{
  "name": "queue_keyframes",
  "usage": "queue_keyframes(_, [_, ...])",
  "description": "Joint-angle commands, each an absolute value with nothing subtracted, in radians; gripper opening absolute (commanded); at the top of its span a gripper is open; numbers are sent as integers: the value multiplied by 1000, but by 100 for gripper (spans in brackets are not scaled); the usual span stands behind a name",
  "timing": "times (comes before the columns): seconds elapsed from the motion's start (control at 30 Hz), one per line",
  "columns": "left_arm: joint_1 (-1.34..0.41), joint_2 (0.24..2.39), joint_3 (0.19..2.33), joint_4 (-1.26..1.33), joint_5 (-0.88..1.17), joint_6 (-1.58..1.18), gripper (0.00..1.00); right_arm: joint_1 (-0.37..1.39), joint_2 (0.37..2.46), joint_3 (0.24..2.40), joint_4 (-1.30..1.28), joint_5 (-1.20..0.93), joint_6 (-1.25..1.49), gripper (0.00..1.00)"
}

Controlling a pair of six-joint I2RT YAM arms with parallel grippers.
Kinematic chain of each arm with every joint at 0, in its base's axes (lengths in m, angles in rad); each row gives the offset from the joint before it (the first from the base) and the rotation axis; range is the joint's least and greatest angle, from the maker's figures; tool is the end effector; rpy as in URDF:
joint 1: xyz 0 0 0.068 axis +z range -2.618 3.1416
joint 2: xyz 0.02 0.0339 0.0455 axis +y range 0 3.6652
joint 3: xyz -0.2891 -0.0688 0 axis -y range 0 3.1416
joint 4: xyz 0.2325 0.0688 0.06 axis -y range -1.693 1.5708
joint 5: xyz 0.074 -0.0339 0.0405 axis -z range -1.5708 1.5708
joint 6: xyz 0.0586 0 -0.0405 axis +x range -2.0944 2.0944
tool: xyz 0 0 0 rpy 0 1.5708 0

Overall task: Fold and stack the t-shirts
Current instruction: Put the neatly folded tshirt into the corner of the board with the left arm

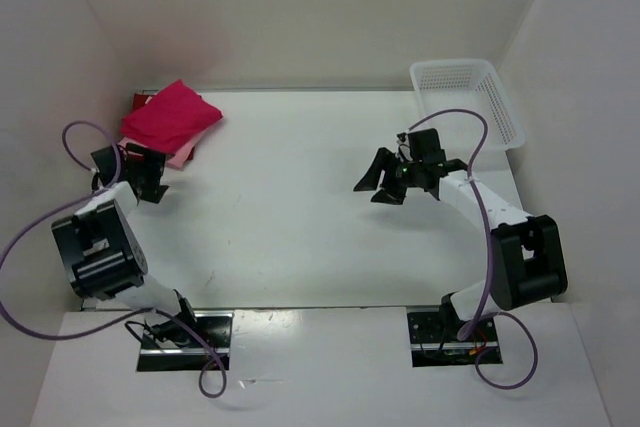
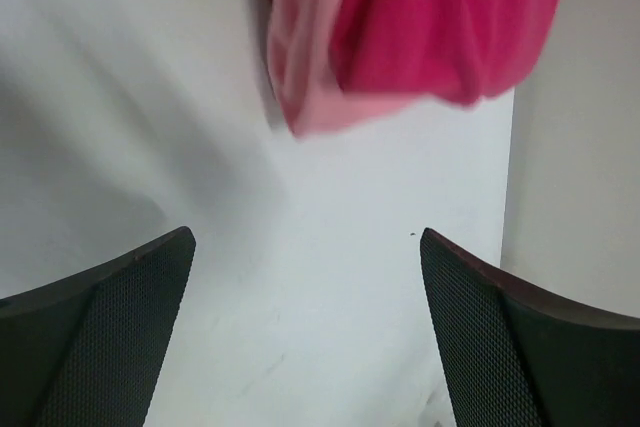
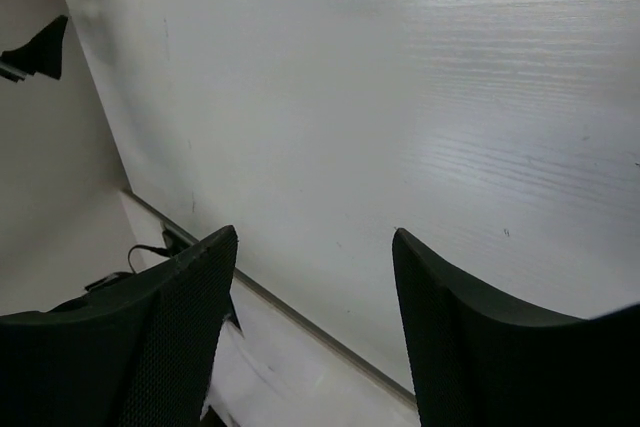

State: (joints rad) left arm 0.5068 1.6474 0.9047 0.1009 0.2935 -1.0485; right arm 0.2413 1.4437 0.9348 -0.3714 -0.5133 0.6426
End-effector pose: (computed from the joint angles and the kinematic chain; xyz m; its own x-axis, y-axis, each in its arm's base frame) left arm 0.3214 0.1590 0.2108 -0.0340 -0.9678 -0.2495 -0.5843 0.2218 -0.7806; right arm 0.2798 0.0985 0.2430 -0.9060 0.3147 -0.2830 0.0388 0.7277 0.6848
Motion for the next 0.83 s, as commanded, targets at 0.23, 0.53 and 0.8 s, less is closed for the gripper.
queue_keyframes(0.23, [332,1290,804,17,328,-965,100,244,1439,893,-350,-505,607,100])
queue_keyframes(0.53, [-4,1281,804,-104,451,-876,100,311,1473,893,-347,-529,598,100])
queue_keyframes(0.8, [-155,1267,822,-80,456,-884,100,311,1393,882,-356,-529,617,100])
